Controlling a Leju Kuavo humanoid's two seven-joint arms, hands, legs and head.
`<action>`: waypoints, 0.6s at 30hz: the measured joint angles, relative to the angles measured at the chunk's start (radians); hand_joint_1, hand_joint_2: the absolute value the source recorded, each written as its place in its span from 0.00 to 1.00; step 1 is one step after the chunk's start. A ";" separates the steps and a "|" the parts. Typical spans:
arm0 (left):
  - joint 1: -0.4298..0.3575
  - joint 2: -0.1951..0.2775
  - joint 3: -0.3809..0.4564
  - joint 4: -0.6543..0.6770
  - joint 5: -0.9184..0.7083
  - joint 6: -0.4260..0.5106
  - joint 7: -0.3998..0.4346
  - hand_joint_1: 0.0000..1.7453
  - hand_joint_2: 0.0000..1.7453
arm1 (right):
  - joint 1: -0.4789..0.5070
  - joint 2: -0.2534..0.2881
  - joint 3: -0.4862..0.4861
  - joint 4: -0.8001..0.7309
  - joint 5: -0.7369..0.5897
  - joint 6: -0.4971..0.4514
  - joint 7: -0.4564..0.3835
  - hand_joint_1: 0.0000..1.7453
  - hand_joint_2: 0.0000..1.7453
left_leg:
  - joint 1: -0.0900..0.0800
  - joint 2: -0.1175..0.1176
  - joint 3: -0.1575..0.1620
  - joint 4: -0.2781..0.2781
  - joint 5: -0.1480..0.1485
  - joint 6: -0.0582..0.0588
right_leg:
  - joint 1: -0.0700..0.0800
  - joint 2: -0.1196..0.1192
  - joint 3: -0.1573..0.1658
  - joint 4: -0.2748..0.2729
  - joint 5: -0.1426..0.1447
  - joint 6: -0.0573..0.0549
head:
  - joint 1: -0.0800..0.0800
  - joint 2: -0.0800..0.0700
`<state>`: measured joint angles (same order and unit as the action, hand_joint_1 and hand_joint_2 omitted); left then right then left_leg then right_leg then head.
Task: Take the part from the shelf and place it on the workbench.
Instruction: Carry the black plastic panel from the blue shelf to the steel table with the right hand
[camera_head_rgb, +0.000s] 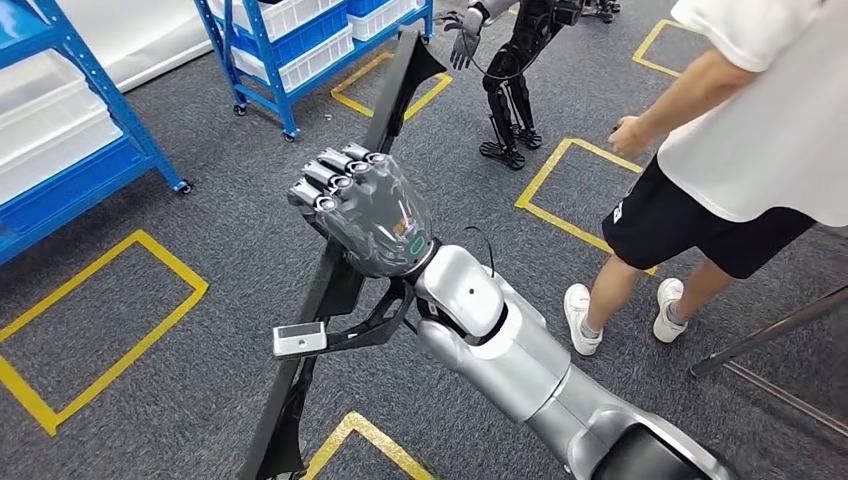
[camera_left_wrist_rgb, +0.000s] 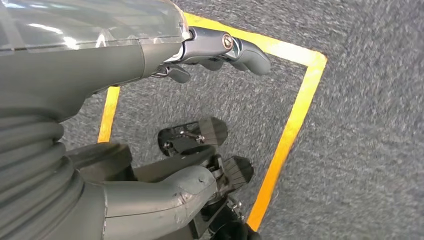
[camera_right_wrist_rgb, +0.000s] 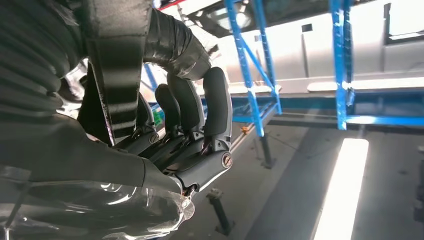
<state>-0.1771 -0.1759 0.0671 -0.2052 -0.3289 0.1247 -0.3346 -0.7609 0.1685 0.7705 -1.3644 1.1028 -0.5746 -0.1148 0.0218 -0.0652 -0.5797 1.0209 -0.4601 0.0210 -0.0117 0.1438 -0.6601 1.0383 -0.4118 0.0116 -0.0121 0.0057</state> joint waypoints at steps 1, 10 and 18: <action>-0.001 -0.003 0.000 0.000 -0.002 -0.001 0.000 0.00 1.00 | -0.001 -0.003 0.000 0.001 0.001 0.000 0.002 0.81 1.00 | 0.001 0.016 0.003 -0.007 0.004 0.008 | 0.003 -0.024 -0.011 0.021 -0.014 0.004 | 0.002 0.000; -0.004 -0.004 0.000 0.000 -0.009 -0.007 0.004 0.00 1.00 | 0.009 -0.021 0.000 0.007 0.020 -0.003 0.013 0.81 1.00 | -0.016 0.150 0.007 -0.006 -0.004 0.015 | 0.008 -0.197 -0.012 0.062 -0.028 0.001 | 0.006 0.000; -0.008 0.001 0.000 0.000 -0.018 -0.015 0.005 0.00 1.00 | 0.008 -0.021 -0.001 0.007 0.033 -0.005 0.015 0.81 1.00 | -0.011 0.100 -0.026 0.111 -0.093 -0.022 | 0.013 -0.159 0.032 -0.025 -0.005 -0.033 | 0.006 0.000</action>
<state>-0.1849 -0.1749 0.0676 -0.2056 -0.3467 0.1100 -0.3293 -0.7528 0.1474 0.7698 -1.3574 1.1357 -0.5799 -0.0999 0.0108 0.0350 -0.6055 1.1320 -0.5527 -0.0007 0.0014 -0.0152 -0.6284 1.0137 -0.4168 -0.0218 -0.0063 0.0057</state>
